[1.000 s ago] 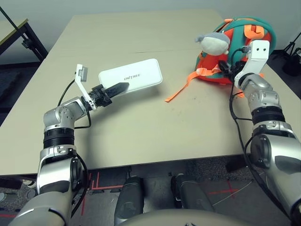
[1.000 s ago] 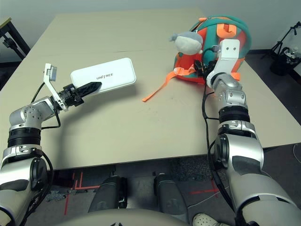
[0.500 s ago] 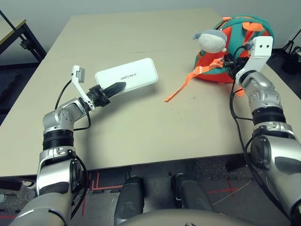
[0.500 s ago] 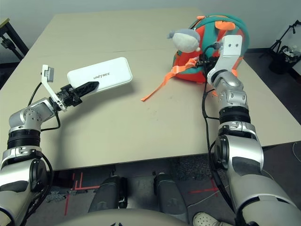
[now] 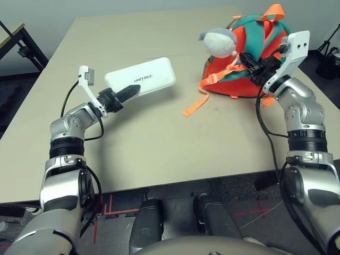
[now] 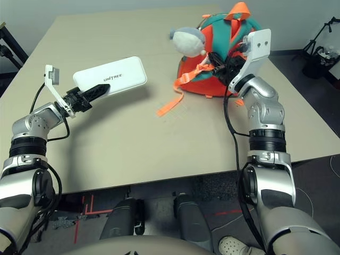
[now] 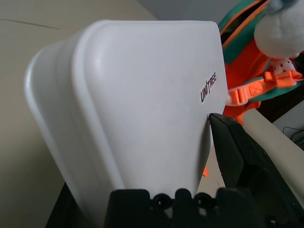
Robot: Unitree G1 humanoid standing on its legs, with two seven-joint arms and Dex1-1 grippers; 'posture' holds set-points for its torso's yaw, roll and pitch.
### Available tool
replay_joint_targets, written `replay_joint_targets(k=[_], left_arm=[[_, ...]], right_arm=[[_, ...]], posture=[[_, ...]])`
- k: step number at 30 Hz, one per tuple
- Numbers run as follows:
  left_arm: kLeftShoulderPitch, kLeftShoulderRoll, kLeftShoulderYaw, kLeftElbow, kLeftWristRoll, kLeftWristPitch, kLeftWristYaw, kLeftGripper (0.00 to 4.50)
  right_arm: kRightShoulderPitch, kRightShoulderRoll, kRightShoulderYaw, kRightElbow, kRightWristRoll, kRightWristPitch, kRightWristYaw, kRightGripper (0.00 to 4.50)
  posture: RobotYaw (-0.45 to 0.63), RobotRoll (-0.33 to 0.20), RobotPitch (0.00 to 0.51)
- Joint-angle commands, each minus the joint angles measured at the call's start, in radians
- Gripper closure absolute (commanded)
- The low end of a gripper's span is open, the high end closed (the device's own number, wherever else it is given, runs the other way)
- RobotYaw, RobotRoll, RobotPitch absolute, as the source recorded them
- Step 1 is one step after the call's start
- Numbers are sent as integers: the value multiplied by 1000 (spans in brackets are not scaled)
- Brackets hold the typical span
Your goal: Put the pencil case into the backpack and zip it.
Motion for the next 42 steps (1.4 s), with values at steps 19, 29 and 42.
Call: replay_joint_targets(k=[19,29,42], left_arm=[[4,138,-11,-181,-4,-47,-85,1166],[-96,230,-121,-301,34,-63,-207,1171],[-242,132,-267,-127,155,-233,-253,1171]], right_arm=[[331,16,57,-560,242,290,-35,4215],[340,11,80,-518,216,274,-39,4216],[334,28,90,-516,210,249,-48,4216]], posture=[[-130,0,88],[-105,0,97],[-140,0,79]])
